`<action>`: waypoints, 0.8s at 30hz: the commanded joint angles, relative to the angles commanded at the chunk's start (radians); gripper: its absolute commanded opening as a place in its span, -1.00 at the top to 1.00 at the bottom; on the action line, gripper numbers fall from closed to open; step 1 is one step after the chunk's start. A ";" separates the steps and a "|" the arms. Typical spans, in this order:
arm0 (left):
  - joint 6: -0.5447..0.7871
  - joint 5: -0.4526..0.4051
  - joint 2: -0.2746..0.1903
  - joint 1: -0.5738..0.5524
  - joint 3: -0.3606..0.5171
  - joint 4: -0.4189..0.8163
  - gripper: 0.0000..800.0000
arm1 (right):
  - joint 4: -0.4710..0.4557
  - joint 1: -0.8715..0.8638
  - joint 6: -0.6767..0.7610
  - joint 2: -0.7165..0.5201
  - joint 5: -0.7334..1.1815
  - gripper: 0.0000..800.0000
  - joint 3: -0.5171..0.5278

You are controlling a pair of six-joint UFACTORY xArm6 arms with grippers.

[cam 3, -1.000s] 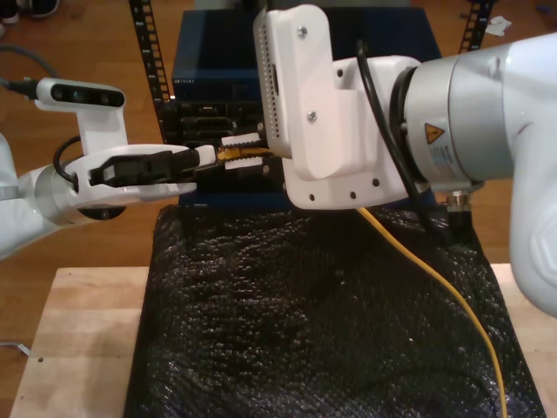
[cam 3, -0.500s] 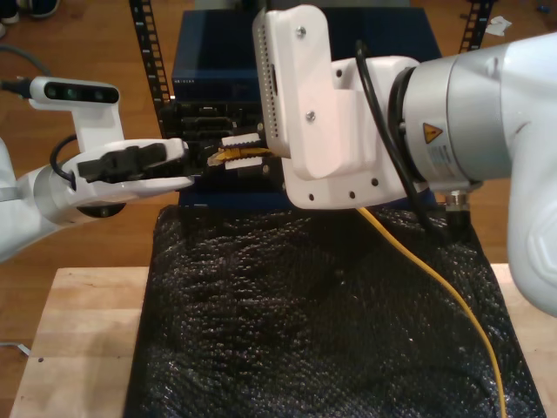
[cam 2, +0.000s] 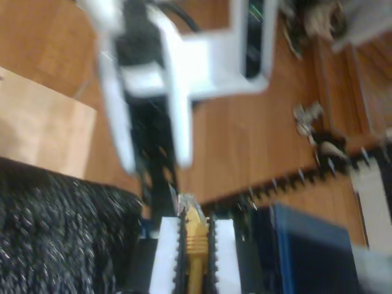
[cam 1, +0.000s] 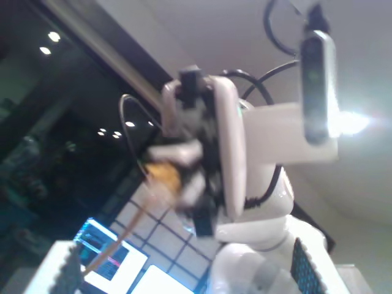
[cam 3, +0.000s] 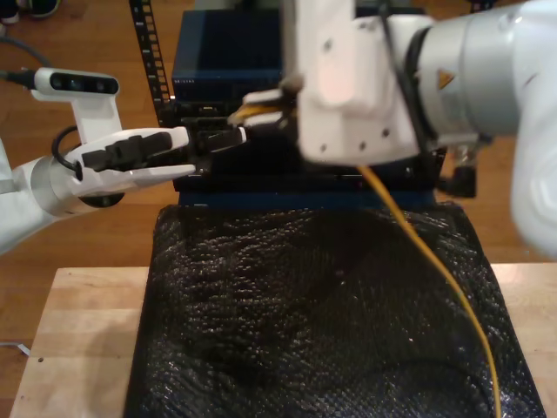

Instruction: Grab the cable and plug it in

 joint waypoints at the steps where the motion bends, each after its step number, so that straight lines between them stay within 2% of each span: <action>1: 0.000 -0.011 -0.005 -0.002 0.000 0.000 -0.98 | 0.000 -0.009 0.008 0.002 0.002 1.00 -0.008; 10: 0.005 -0.109 -0.060 0.002 -0.046 0.032 -0.99 | -0.003 -0.023 0.031 0.046 0.023 1.00 -0.041; 24: 0.011 -0.311 -0.101 0.008 -0.203 0.302 -0.99 | -0.008 -0.242 0.100 0.080 0.212 1.00 -0.055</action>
